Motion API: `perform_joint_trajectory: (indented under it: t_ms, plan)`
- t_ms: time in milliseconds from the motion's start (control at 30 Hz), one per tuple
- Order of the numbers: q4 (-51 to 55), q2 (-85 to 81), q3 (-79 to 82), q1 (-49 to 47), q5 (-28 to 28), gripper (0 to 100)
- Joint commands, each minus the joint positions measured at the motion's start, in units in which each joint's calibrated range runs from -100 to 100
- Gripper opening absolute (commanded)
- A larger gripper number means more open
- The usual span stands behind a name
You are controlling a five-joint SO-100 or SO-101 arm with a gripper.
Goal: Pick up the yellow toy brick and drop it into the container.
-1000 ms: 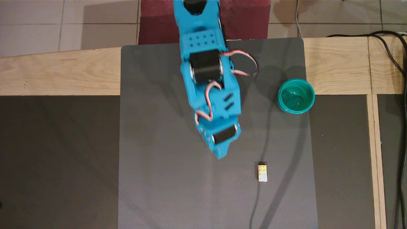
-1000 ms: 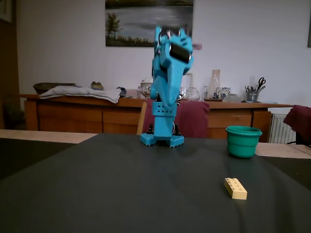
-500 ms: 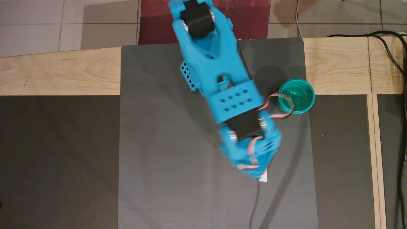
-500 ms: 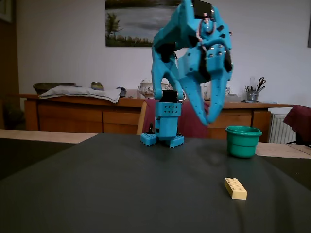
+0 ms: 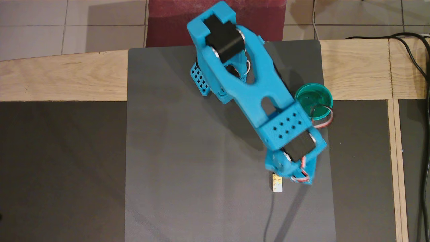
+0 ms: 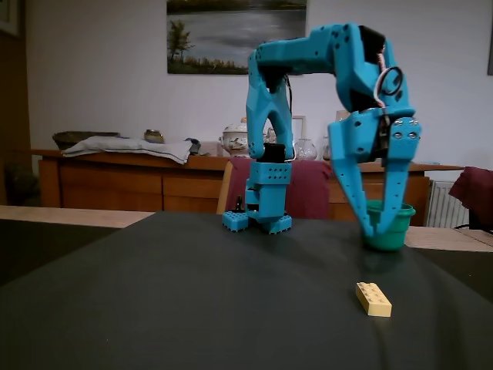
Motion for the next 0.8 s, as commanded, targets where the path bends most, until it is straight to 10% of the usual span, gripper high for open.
perform_joint_trajectory:
  t_ms: [0,767]
  plan:
    - [-0.88,1.3,-3.42,0.73,1.46,0]
    - [-4.52,5.18,-2.96,6.3,7.84,0]
